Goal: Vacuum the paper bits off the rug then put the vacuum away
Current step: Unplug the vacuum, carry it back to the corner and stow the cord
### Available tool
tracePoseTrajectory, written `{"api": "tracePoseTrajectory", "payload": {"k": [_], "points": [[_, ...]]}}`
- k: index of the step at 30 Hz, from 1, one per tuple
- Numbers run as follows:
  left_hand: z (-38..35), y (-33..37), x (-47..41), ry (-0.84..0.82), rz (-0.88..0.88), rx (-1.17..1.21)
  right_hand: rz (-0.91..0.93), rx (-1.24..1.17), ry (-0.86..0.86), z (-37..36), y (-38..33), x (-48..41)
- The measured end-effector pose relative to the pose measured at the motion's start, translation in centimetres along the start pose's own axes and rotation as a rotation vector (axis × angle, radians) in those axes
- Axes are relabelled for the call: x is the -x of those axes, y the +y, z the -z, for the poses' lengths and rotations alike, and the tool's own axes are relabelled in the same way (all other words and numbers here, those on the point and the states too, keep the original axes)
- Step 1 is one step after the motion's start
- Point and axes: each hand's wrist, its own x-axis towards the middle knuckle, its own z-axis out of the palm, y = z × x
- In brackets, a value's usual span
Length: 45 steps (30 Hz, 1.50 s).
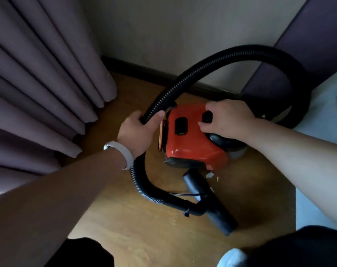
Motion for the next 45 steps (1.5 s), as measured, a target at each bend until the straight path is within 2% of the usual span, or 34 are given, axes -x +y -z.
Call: {"api": "tracePoseTrajectory", "payload": {"k": [7,12,19,30,35,40,45], "points": [[-3.3,-1.3,3.0,-0.022,0.121,0.086,0.058,-0.006,-0.017,-0.9,1.0,0.1],[-5.1,-1.1,2.1,-0.071,0.100,0.101,0.104,-0.014,-0.066,-1.8,1.5,0.3],[-4.7,-3.6,0.6,-0.043,0.034,-0.058,0.129,0.023,-0.052,-2.7,1.9,-0.3],[-0.8,-5.6,-0.1,-0.078,-0.063,-0.267,0.202,0.068,-0.113,-2.2,0.9,-0.7],[2.0,-6.3,-0.8,-0.093,0.038,-0.297,0.159,0.115,-0.181,-1.9,0.3,-1.0],[4.8,-8.9,-1.2,-0.173,0.082,-0.482,0.139,0.122,-0.213,-2.0,-0.4,-0.5],[7.9,-9.6,-1.6,-0.013,0.108,-0.582,0.147,0.129,-0.145,-0.6,-1.1,-0.1]]}}
